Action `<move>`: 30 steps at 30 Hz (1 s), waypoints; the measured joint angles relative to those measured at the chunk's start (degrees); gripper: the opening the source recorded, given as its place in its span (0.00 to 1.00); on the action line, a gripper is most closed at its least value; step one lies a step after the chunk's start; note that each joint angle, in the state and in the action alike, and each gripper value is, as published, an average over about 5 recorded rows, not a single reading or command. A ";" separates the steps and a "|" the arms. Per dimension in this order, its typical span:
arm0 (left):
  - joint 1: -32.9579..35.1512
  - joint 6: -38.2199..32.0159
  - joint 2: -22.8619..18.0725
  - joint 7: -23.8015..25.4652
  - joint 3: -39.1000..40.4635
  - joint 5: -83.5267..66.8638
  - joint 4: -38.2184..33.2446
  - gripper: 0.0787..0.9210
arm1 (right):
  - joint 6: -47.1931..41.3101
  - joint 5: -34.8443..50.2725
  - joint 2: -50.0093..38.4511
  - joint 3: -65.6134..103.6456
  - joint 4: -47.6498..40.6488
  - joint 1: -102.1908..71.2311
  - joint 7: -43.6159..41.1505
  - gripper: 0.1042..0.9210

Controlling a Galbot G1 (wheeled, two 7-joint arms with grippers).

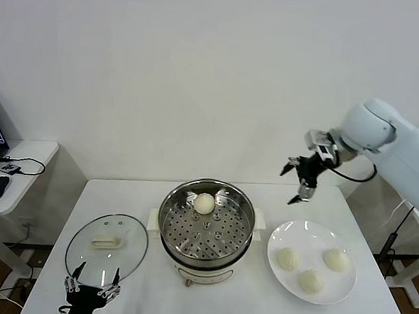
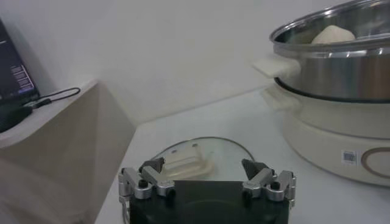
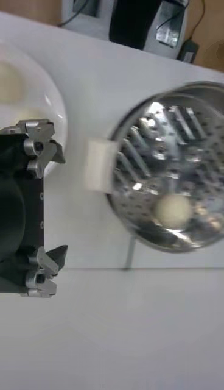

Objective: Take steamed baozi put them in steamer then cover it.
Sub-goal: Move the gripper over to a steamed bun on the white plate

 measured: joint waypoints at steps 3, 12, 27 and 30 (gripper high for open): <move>0.03 0.00 -0.23 0.04 0.01 0.05 0.11 0.88 | -0.73 -1.94 -0.71 1.75 0.43 -3.86 0.39 0.88; -0.50 -0.02 -0.12 0.26 -0.42 0.04 1.44 0.88 | -2.29 -6.46 -0.43 6.31 0.08 -14.08 1.66 0.88; -1.42 -0.02 -0.05 0.38 -0.42 0.01 3.80 0.88 | -3.35 -10.36 1.93 10.32 -1.62 -25.12 4.19 0.88; -1.51 -0.03 -0.17 0.37 -0.30 0.04 4.11 0.88 | -3.42 -10.88 2.38 11.03 -2.02 -26.76 4.52 0.88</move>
